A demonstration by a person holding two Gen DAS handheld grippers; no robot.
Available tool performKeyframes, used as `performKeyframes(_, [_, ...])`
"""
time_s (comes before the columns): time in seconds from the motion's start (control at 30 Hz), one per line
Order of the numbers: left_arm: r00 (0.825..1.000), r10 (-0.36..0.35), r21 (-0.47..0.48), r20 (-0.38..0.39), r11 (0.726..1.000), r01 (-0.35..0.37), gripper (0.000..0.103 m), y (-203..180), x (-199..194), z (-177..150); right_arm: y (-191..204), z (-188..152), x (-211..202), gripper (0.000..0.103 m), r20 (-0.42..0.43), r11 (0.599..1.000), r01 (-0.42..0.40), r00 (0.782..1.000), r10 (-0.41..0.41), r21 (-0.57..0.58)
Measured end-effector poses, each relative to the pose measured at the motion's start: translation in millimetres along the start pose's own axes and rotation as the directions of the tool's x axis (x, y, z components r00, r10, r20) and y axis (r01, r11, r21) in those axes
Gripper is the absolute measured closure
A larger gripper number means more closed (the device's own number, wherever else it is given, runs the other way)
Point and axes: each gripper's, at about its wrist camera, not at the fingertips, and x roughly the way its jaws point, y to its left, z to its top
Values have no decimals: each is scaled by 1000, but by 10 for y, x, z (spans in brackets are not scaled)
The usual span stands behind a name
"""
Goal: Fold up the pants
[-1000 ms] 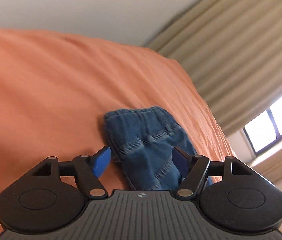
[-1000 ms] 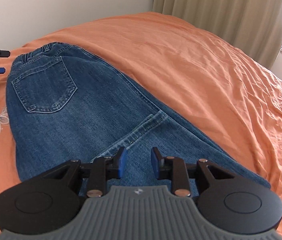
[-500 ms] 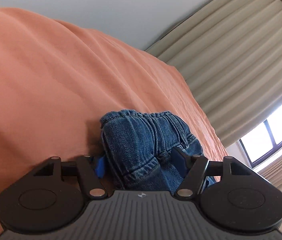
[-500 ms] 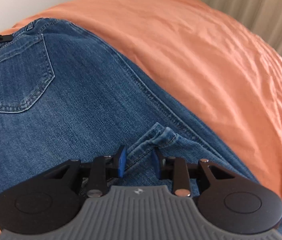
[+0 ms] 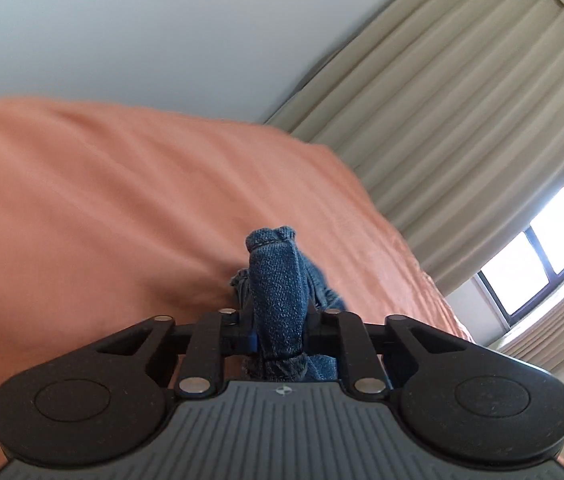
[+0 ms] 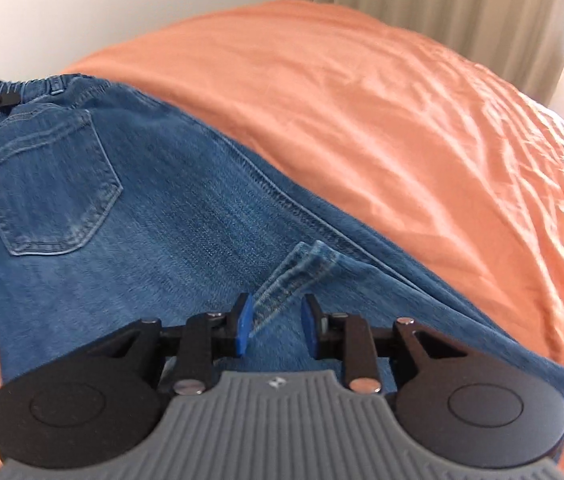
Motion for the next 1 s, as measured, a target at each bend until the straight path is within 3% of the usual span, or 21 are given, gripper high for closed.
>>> performKeyframes(0.17, [996, -69, 201, 49, 978, 58, 85, -965, -352, -45, -222, -262, -606, 80, 30, 997, 23, 999, -25, 79])
performKeyframes(0.27, [989, -133, 371, 64, 923, 100, 85, -1666, -579, -312, -379, -515, -928, 80, 56, 991, 25, 998, -33, 130])
performKeyframes(0.37, [983, -172, 538, 62, 835, 112, 85, -2318, -753, -701, -528, -797, -1195, 80, 72, 984, 31, 996, -44, 174])
performKeyframes(0.43, [982, -184, 638, 53, 763, 109, 85, -2701, -804, -1022, -626, -1007, -1360, 80, 90, 977, 35, 994, -55, 212])
performKeyframes(0.57, [984, -180, 768, -2, 629, 117, 85, -3243, -750, -1730, -811, -1465, -1545, 83, 132, 945, 31, 988, -78, 327])
performKeyframes(0.73, [980, -145, 868, -133, 460, 186, 86, -3536, -539, -2698, -951, -1945, -1553, 83, 197, 880, 22, 972, -130, 475])
performKeyframes(0.87, [962, -24, 902, -271, 341, 263, 86, -3550, -336, -3483, -1079, -2224, -1491, 82, 236, 829, -30, 964, -125, 558])
performKeyframes(0.93, [946, 29, 896, -324, 331, 297, 86, -3466, -279, -3688, -1151, -2296, -1476, 82, 228, 820, -41, 967, -110, 570])
performKeyframes(1.0, [916, 87, 872, -391, 354, 338, 84, -3349, -275, -3734, -1215, -2352, -1472, 82, 225, 819, -45, 969, -105, 572])
